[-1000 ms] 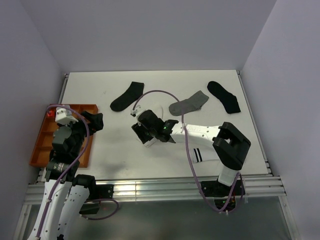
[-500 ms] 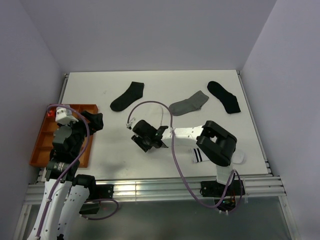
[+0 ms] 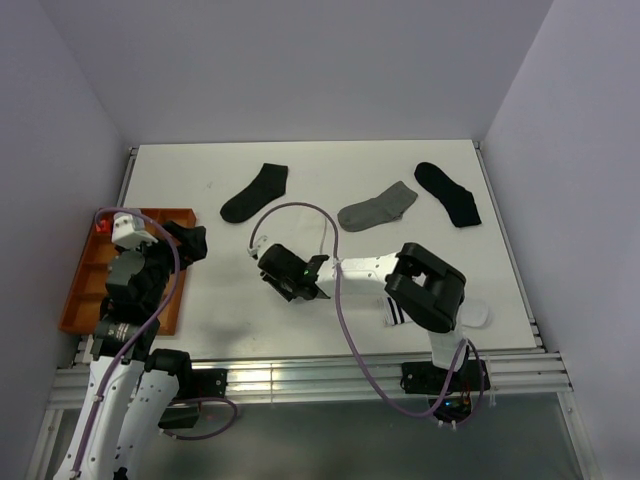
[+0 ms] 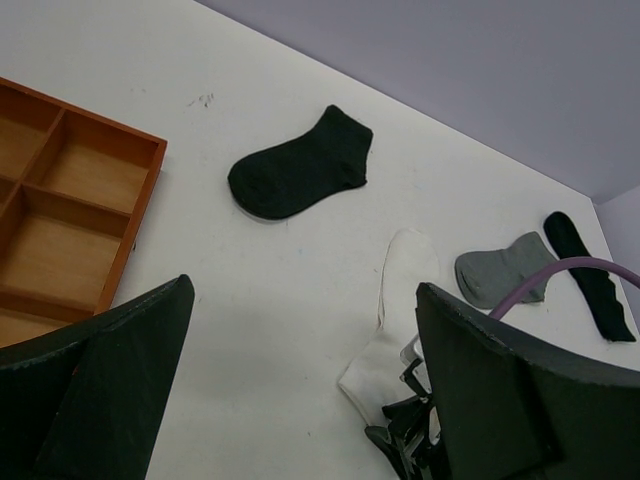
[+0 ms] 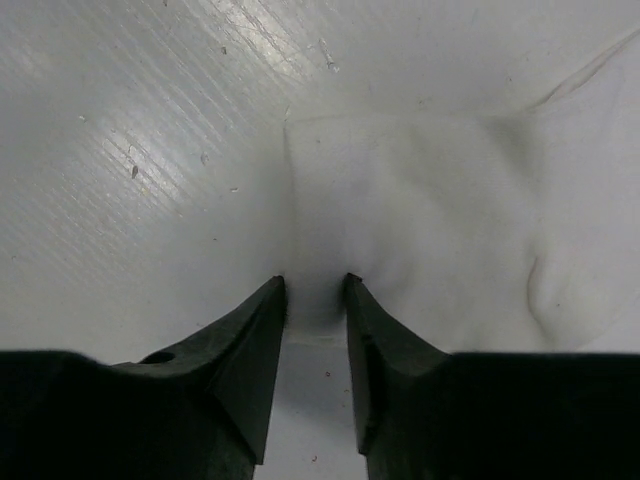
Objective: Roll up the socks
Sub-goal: Roll the sock at the center of the board.
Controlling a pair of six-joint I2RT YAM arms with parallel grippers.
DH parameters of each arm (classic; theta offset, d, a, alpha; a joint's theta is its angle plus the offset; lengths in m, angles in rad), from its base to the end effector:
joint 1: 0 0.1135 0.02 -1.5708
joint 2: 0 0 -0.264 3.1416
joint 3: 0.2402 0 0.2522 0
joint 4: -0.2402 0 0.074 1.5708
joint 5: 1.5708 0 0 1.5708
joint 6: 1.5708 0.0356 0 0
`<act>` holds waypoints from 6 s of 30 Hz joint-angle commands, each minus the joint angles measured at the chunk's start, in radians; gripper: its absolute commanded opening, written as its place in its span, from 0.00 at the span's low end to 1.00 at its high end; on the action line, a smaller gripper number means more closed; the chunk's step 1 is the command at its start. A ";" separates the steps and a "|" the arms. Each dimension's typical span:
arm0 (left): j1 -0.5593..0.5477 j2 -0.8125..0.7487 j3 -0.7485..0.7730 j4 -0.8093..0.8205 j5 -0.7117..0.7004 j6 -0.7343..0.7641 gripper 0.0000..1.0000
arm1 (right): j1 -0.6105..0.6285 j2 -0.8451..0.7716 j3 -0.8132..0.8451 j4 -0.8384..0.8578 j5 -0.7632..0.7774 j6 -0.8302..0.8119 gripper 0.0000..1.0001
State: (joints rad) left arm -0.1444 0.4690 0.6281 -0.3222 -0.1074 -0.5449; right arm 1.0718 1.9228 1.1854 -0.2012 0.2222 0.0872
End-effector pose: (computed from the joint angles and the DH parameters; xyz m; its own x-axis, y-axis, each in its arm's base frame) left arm 0.1241 -0.0142 0.3131 -0.1573 -0.4979 -0.8529 -0.0504 0.8665 -0.4966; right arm 0.1968 0.3448 0.1533 -0.4538 -0.6551 -0.6042 -0.7575 0.6406 -0.1257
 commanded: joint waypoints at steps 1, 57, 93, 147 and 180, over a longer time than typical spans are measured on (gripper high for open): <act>0.006 0.008 0.002 0.017 0.000 -0.013 0.99 | 0.013 0.076 -0.004 -0.081 0.077 0.009 0.36; -0.282 0.823 -0.245 0.522 0.110 -0.711 0.71 | -0.280 0.056 -0.102 0.358 -0.756 0.356 0.00; -0.322 0.918 -0.073 0.250 0.048 -0.672 0.00 | -0.178 -0.136 -0.199 0.367 -0.466 0.192 0.63; -0.320 0.962 0.051 0.100 0.083 -0.612 0.00 | 0.051 -0.156 -0.227 0.485 -0.121 -0.038 0.50; -0.322 0.965 0.061 0.061 0.097 -0.626 0.00 | 0.051 -0.124 -0.214 0.470 -0.021 -0.030 0.45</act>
State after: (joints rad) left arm -0.4610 1.4376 0.6674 -0.2512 -0.0227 -1.1721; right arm 1.1233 1.8439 0.9592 0.2600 0.1665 0.0612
